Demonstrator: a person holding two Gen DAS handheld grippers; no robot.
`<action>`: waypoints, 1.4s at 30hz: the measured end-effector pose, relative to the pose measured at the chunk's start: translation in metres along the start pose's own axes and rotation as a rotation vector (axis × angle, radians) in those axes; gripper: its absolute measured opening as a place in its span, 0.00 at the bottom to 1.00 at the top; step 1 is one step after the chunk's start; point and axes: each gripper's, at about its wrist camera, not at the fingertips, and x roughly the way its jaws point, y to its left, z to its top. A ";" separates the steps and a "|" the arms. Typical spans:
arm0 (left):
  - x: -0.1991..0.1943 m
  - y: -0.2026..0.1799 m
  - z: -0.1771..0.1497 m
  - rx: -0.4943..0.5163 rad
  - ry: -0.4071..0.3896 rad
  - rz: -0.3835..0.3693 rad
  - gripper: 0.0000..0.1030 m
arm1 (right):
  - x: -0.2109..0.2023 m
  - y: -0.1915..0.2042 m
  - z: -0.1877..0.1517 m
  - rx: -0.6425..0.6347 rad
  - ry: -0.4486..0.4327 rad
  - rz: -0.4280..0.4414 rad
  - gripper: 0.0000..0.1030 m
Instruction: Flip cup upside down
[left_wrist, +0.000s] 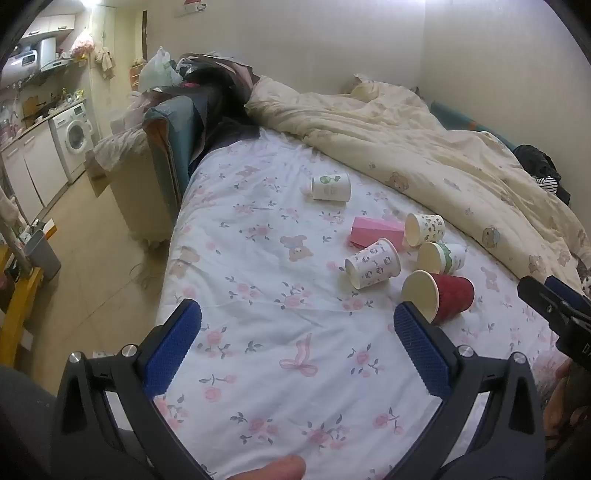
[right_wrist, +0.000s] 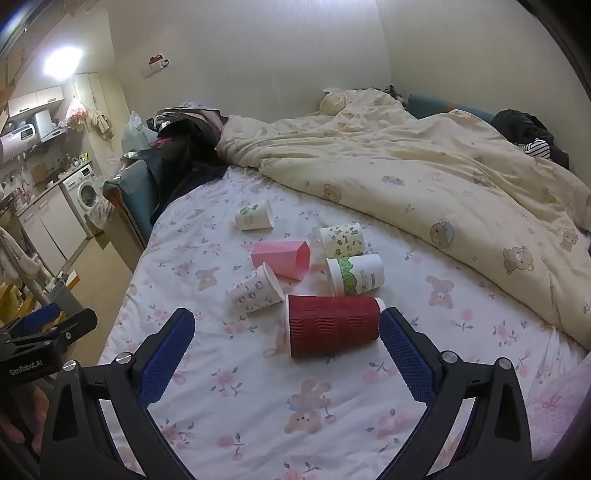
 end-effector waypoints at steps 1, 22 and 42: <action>0.000 0.000 0.000 -0.001 -0.002 -0.001 1.00 | 0.000 -0.001 0.000 0.002 0.004 0.002 0.99; 0.003 -0.007 0.005 -0.001 -0.010 -0.010 1.00 | 0.001 -0.003 0.000 0.008 -0.006 0.008 0.99; -0.003 -0.004 0.002 -0.006 -0.012 -0.018 1.00 | 0.001 0.000 -0.001 0.004 -0.004 0.011 0.99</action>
